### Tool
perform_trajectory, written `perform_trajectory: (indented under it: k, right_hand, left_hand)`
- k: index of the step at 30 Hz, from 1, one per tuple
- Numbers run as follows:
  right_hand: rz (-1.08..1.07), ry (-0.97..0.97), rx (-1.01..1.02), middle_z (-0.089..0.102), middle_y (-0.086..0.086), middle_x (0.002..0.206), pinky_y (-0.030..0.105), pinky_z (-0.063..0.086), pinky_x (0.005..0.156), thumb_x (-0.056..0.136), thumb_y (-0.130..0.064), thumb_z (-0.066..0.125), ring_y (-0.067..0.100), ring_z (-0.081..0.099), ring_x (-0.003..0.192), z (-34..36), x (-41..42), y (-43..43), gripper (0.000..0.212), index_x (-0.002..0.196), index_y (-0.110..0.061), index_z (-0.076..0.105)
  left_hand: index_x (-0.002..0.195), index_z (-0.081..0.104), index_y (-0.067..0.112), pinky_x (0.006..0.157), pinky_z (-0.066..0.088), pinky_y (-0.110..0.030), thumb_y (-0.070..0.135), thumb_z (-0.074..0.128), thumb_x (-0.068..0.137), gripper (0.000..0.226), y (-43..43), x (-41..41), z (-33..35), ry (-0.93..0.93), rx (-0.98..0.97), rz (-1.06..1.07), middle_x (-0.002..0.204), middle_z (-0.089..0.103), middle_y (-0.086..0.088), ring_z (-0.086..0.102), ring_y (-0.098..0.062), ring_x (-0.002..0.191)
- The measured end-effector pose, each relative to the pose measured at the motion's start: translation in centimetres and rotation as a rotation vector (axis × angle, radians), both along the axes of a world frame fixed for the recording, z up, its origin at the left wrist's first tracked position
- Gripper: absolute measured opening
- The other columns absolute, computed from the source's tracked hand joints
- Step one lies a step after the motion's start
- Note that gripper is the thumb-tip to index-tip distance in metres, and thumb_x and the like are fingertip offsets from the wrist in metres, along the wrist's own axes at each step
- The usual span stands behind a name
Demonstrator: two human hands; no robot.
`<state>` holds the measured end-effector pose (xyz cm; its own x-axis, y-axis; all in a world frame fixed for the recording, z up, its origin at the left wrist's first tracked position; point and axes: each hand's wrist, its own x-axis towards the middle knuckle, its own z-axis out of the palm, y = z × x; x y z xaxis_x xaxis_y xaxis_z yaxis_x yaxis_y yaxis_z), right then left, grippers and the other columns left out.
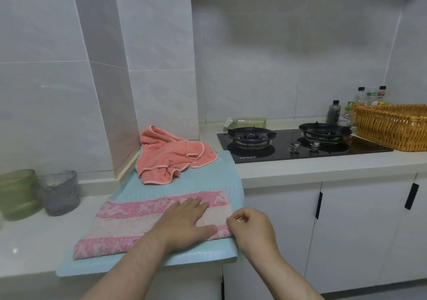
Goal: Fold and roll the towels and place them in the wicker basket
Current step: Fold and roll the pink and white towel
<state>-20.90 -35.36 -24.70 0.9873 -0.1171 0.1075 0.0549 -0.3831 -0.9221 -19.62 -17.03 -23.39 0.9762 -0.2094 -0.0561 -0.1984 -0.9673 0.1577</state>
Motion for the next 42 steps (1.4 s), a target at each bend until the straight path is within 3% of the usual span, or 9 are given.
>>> perform_trajectory:
  k: [5, 10, 16, 19, 22, 24, 31, 36, 42]
  right_hand:
    - [0.037, -0.018, -0.155, 0.054, 0.002, 0.102, 0.015, 0.035, 0.057, 0.082, -0.013, 0.055, 0.007, 0.053, 0.075, -1.0, -0.1, 0.4, 0.016, 0.082, -0.028, 0.059]
    - [0.114, -0.187, -0.631, 0.042, 0.001, 0.138, 0.034, 0.036, 0.106, 0.092, -0.013, 0.041, 0.022, 0.042, 0.128, 0.8, 2.0, 0.4, 0.040, 0.128, -0.020, 0.058]
    - [0.389, -0.173, -0.801, 0.043, 0.008, 0.142, 0.041, 0.033, 0.111, 0.103, -0.027, 0.027, 0.026, 0.037, 0.135, 2.8, 5.2, 4.0, 0.039, 0.128, -0.012, 0.053]
    - [0.462, -0.078, -0.858, 0.042, 0.007, 0.139, 0.043, 0.032, 0.111, 0.104, -0.035, 0.022, 0.025, 0.035, 0.135, 0.8, 5.9, 3.6, 0.043, 0.130, -0.014, 0.048]
    - [0.500, -0.018, -0.814, 0.007, 0.004, 0.164, 0.038, 0.010, 0.123, 0.105, -0.040, 0.018, 0.020, 0.002, 0.151, -0.1, 6.1, 3.0, 0.055, 0.154, -0.017, 0.021]
    - [0.491, 0.006, -0.820, -0.005, 0.003, 0.164, 0.036, 0.003, 0.123, 0.104, -0.042, 0.017, 0.018, -0.006, 0.151, 0.2, 6.1, 3.0, 0.058, 0.156, -0.018, 0.009]
    - [0.447, 0.084, -0.906, -0.006, 0.000, 0.164, 0.043, 0.019, 0.119, 0.100, -0.045, 0.017, 0.029, 0.012, 0.148, 0.7, 6.2, 3.5, 0.061, 0.156, -0.024, 0.005]
    - [0.326, 0.028, -0.929, 0.033, 0.007, 0.141, 0.043, 0.038, 0.101, 0.089, -0.042, 0.030, 0.032, 0.040, 0.121, 1.7, 5.9, 4.8, 0.054, 0.139, -0.022, 0.037]
    - [0.051, 0.280, -0.141, 0.065, 0.012, 0.100, 0.033, 0.048, 0.071, 0.080, -0.025, 0.055, 0.032, 0.065, 0.092, 2.8, 6.7, 3.0, 0.030, 0.104, -0.008, 0.058]
  left_hand:
    - [0.155, 0.007, 0.035, 0.122, -0.002, -0.039, 0.075, 0.033, 0.086, 0.084, 0.1, 0.1, -0.1, 0.008, 0.018, -0.005, 0.164, -0.002, 0.009, -0.004, -0.010, 0.150]
    - [0.155, 0.014, 0.031, 0.121, -0.001, -0.032, 0.033, 0.026, 0.104, 0.053, 0.3, 0.5, -0.3, -0.018, -0.121, 0.012, 0.164, 0.006, 0.008, 0.003, -0.009, 0.150]
    - [0.134, 0.057, 0.020, 0.113, 0.035, -0.037, 0.005, 0.046, 0.095, 0.043, 1.9, -0.3, 1.3, -0.119, -1.078, 0.361, 0.139, 0.056, -0.001, 0.051, -0.020, 0.126]
    - [0.132, 0.059, 0.023, 0.113, 0.031, -0.033, 0.014, 0.044, 0.099, 0.037, 5.8, -1.1, 1.7, -0.264, -0.781, 0.413, 0.141, 0.054, 0.001, 0.046, -0.017, 0.131]
    - [0.149, 0.036, 0.025, 0.121, 0.010, -0.040, 0.040, 0.028, 0.104, 0.048, 9.3, -2.2, 0.7, -0.109, -0.174, 0.362, 0.158, 0.031, 0.003, 0.021, -0.017, 0.147]
    - [0.156, 0.017, 0.026, 0.122, 0.002, -0.042, 0.051, 0.019, 0.102, 0.059, 10.0, -2.1, -0.2, -0.023, -0.016, 0.344, 0.164, 0.011, 0.004, 0.007, -0.016, 0.151]
    - [0.156, 0.001, 0.028, 0.122, -0.002, -0.044, 0.062, 0.012, 0.098, 0.069, 10.3, -1.1, -0.8, -0.002, 0.064, 0.321, 0.164, -0.006, 0.005, -0.005, -0.015, 0.151]
    - [0.157, 0.001, 0.027, 0.122, -0.003, -0.044, 0.062, 0.012, 0.098, 0.069, 10.1, -1.5, -0.6, -0.015, 0.053, 0.324, 0.164, -0.005, 0.005, -0.004, -0.015, 0.151]
    - [0.157, 0.003, 0.027, 0.122, -0.002, -0.045, 0.065, 0.016, 0.096, 0.073, 9.9, -1.6, -0.7, -0.030, 0.028, 0.323, 0.164, -0.003, 0.004, -0.003, -0.016, 0.151]
